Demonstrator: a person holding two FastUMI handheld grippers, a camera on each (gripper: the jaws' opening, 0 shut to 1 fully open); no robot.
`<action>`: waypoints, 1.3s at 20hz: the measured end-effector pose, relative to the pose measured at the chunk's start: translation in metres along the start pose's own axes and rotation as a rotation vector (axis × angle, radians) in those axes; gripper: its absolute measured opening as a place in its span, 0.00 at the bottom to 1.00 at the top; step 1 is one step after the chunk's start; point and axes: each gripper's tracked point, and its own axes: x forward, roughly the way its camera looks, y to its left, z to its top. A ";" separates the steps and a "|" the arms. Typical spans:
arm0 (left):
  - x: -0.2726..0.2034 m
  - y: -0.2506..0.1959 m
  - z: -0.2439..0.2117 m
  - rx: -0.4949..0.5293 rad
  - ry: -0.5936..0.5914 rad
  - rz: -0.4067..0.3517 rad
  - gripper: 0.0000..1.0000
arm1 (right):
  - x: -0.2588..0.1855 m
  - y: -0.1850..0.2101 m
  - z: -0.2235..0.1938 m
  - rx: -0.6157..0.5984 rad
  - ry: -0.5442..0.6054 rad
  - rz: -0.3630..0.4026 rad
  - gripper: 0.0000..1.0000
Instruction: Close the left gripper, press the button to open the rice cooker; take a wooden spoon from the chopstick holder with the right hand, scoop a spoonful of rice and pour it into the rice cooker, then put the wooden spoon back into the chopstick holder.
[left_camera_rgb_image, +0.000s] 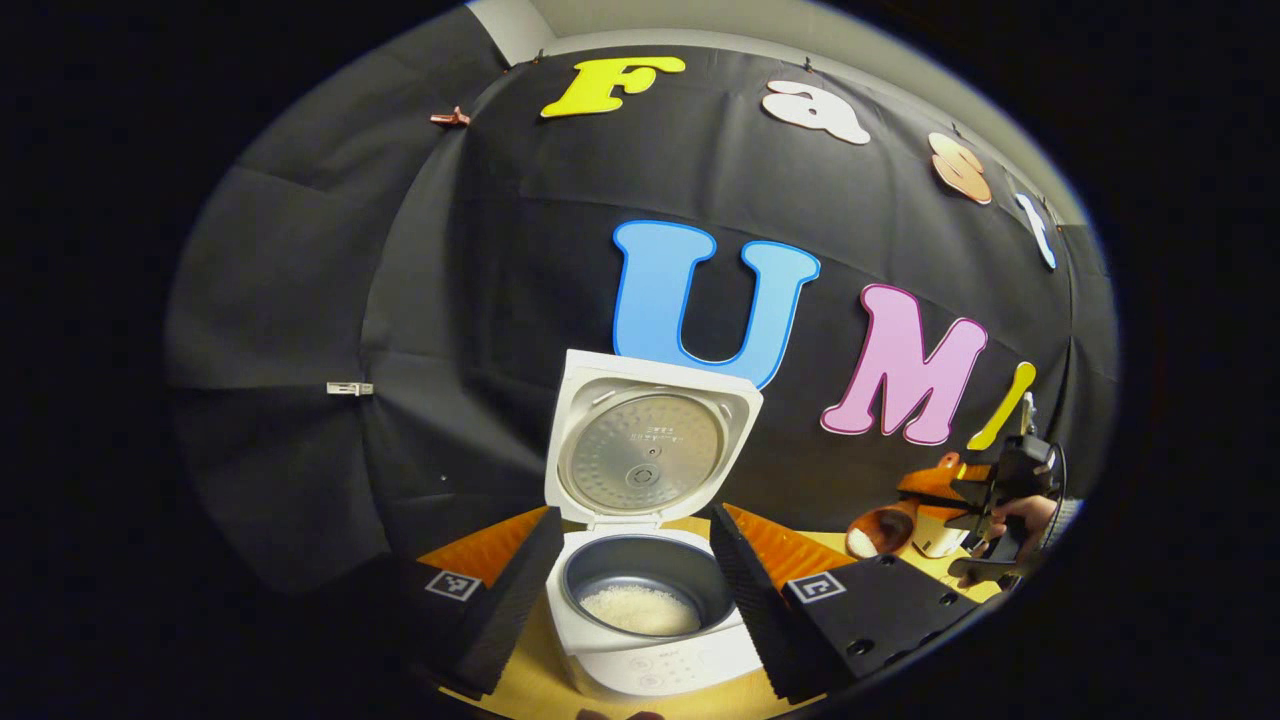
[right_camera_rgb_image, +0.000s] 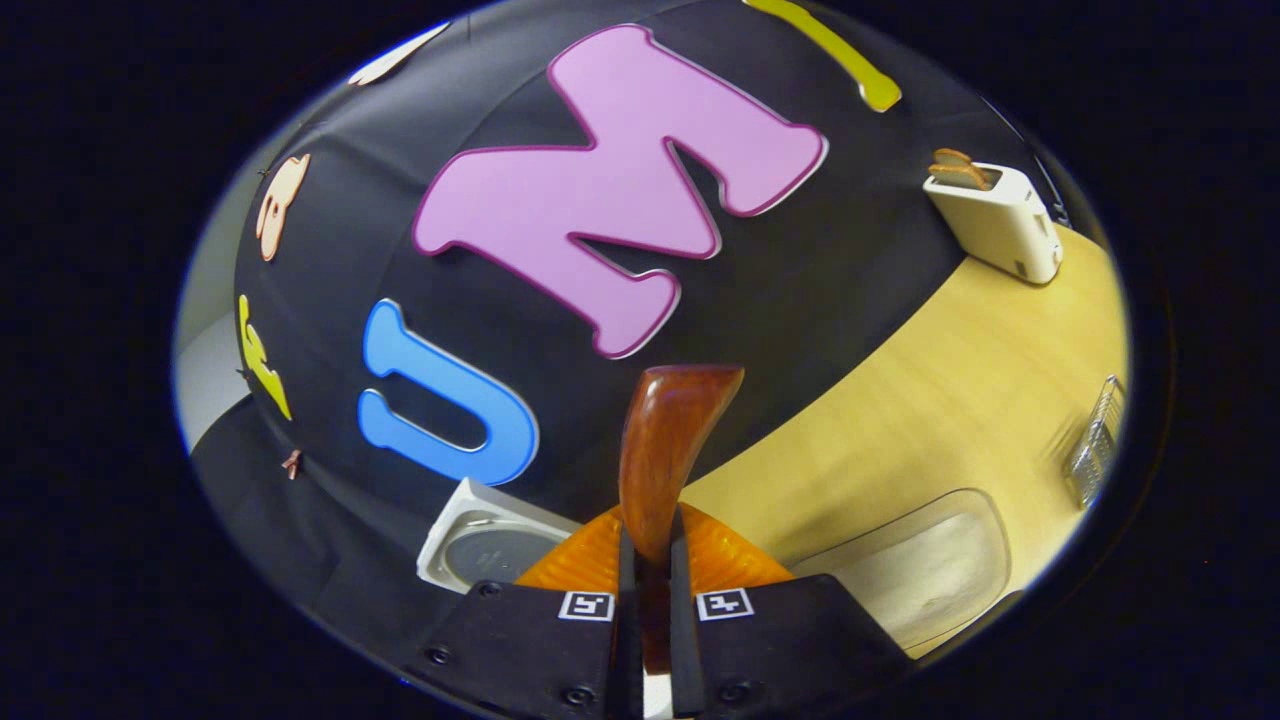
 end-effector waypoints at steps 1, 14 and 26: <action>-0.003 0.003 -0.001 -0.002 0.000 0.006 0.95 | 0.007 0.012 -0.009 0.001 0.017 0.016 0.15; -0.026 0.036 -0.011 -0.035 0.020 0.050 0.95 | 0.085 0.104 -0.135 -0.399 0.132 0.100 0.15; -0.021 0.039 -0.023 -0.077 0.032 0.067 0.92 | 0.084 0.133 -0.180 -0.940 0.161 0.239 0.15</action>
